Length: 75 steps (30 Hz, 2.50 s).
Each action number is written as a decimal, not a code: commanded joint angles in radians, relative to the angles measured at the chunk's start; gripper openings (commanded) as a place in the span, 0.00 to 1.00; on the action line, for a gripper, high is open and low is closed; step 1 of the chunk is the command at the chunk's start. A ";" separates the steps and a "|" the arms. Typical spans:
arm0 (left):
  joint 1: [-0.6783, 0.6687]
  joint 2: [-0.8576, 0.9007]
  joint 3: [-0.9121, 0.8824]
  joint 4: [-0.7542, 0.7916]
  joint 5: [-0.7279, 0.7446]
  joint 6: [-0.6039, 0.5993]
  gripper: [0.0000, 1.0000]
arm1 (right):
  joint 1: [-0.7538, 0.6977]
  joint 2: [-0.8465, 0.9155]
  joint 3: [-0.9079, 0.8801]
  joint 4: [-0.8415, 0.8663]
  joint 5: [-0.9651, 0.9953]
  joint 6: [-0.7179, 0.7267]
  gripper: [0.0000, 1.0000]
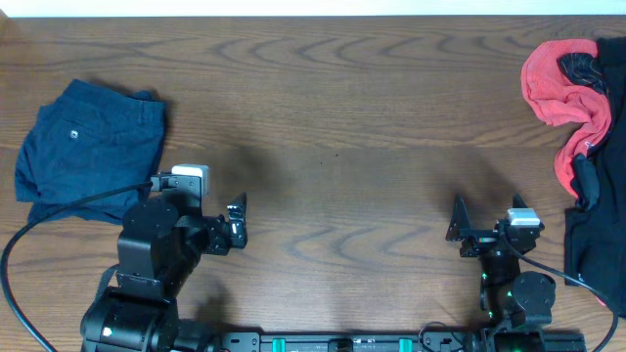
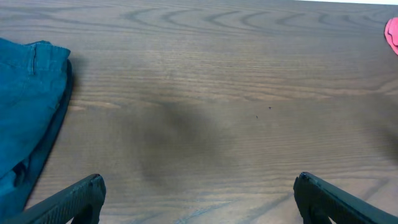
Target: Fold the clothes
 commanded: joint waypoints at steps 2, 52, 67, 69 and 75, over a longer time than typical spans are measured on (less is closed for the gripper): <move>0.000 0.000 -0.002 -0.007 -0.020 0.000 0.98 | -0.006 -0.003 0.000 -0.005 -0.011 -0.012 0.99; 0.259 -0.623 -0.805 0.642 -0.038 0.015 0.98 | -0.006 -0.003 0.000 -0.005 -0.012 -0.011 0.99; 0.259 -0.623 -0.805 0.642 -0.038 0.015 0.98 | -0.006 -0.003 0.000 -0.005 -0.011 -0.011 0.99; 0.259 -0.623 -0.805 0.642 -0.038 0.015 0.98 | -0.006 -0.003 0.000 -0.005 -0.011 -0.012 0.99; 0.259 -0.623 -0.805 0.642 -0.038 0.014 0.98 | -0.006 -0.003 0.000 -0.005 -0.012 -0.011 0.99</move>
